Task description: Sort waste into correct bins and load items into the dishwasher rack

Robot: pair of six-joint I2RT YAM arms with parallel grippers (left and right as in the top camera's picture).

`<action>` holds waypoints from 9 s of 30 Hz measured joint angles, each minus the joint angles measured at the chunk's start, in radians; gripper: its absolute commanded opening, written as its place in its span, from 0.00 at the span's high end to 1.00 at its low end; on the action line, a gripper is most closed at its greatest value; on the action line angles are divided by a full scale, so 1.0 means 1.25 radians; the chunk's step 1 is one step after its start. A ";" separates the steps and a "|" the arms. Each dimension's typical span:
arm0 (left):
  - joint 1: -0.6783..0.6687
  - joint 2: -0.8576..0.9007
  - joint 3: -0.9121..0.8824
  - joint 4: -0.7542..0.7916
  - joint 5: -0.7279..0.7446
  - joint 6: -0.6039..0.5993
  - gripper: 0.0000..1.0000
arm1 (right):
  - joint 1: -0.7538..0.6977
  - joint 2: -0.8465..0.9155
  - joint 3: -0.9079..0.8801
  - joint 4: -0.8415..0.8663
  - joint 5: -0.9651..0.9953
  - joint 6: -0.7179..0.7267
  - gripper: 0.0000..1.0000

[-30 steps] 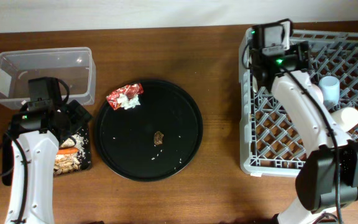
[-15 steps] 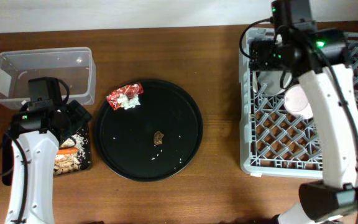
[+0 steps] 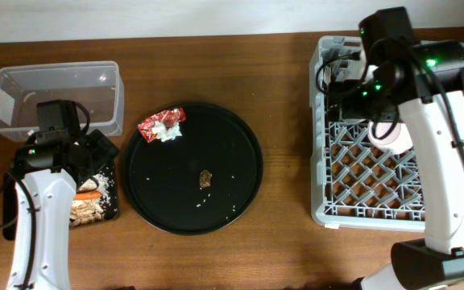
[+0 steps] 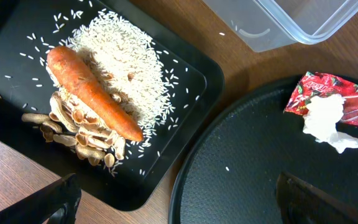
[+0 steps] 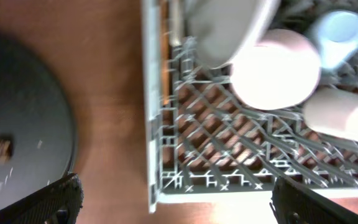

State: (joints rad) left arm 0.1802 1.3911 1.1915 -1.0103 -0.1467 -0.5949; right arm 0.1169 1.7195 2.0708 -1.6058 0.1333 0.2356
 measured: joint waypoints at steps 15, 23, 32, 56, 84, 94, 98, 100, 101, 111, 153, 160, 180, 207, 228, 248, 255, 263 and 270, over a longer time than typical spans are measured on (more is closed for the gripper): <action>0.000 0.000 0.000 0.000 0.000 0.000 0.01 | -0.139 0.000 0.000 -0.003 0.034 0.042 0.01; 0.000 0.000 0.000 0.000 0.000 0.000 0.01 | -0.139 0.000 0.000 -0.003 0.034 0.042 0.01; 0.001 0.000 0.000 0.001 0.142 0.000 0.01 | -0.139 0.000 0.000 -0.003 0.034 0.042 0.01; -0.405 0.161 0.000 0.068 0.180 0.246 0.06 | -0.139 0.000 0.000 -0.003 0.034 0.042 0.01; -0.457 0.394 -0.018 0.211 0.160 0.302 0.33 | -0.139 0.000 0.000 -0.003 0.034 0.042 0.01; -0.508 0.397 -0.018 0.215 0.147 0.334 0.39 | -0.139 0.000 0.000 -0.003 0.034 0.042 0.01; -0.508 0.397 -0.018 0.214 0.146 0.336 0.53 | -0.139 0.000 0.000 -0.003 0.034 0.042 0.01; -0.508 0.398 -0.018 0.213 0.146 0.339 0.56 | -0.139 0.000 0.000 -0.003 0.034 0.042 0.01; -0.508 0.398 -0.018 0.213 0.144 0.338 0.60 | -0.139 0.000 0.000 -0.004 0.034 0.042 0.01; -0.508 0.399 -0.017 0.189 0.144 0.339 0.74 | -0.139 0.000 0.000 -0.003 0.034 0.042 0.01; 0.147 0.404 0.443 -0.046 0.141 0.206 0.73 | -0.139 0.000 0.000 -0.005 0.034 0.042 0.01; 0.254 0.404 0.443 -0.149 0.134 0.141 0.73 | -0.139 0.000 0.000 -0.005 0.034 0.042 0.01; 0.374 0.404 0.233 -0.086 0.113 0.008 0.51 | -0.139 0.000 0.000 -0.005 0.034 0.042 0.01; -0.304 0.224 0.268 0.132 0.150 0.284 0.18 | -0.139 0.000 0.000 -0.005 0.034 0.042 0.01; -0.367 0.538 0.268 0.191 -0.034 0.372 0.80 | -0.139 0.000 0.000 -0.005 0.034 0.042 0.01; -0.306 0.380 0.419 0.144 -0.079 0.272 0.99 | -0.139 0.000 0.000 -0.005 0.034 0.042 0.01; -0.128 0.358 0.433 0.220 -0.150 0.218 0.94 | -0.139 0.000 0.000 -0.005 0.034 0.042 0.01; -0.014 0.451 0.432 0.194 -0.162 0.209 0.01 | -0.139 0.000 0.000 -0.005 0.034 0.042 0.01; -0.041 0.440 0.431 0.154 -0.133 0.216 0.07 | -0.139 0.000 0.000 -0.005 0.034 0.042 0.01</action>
State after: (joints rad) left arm 0.1295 1.9415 1.7306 -0.8181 -0.3130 -0.3248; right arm -0.0566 1.7195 2.0708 -1.6123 0.1753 0.2874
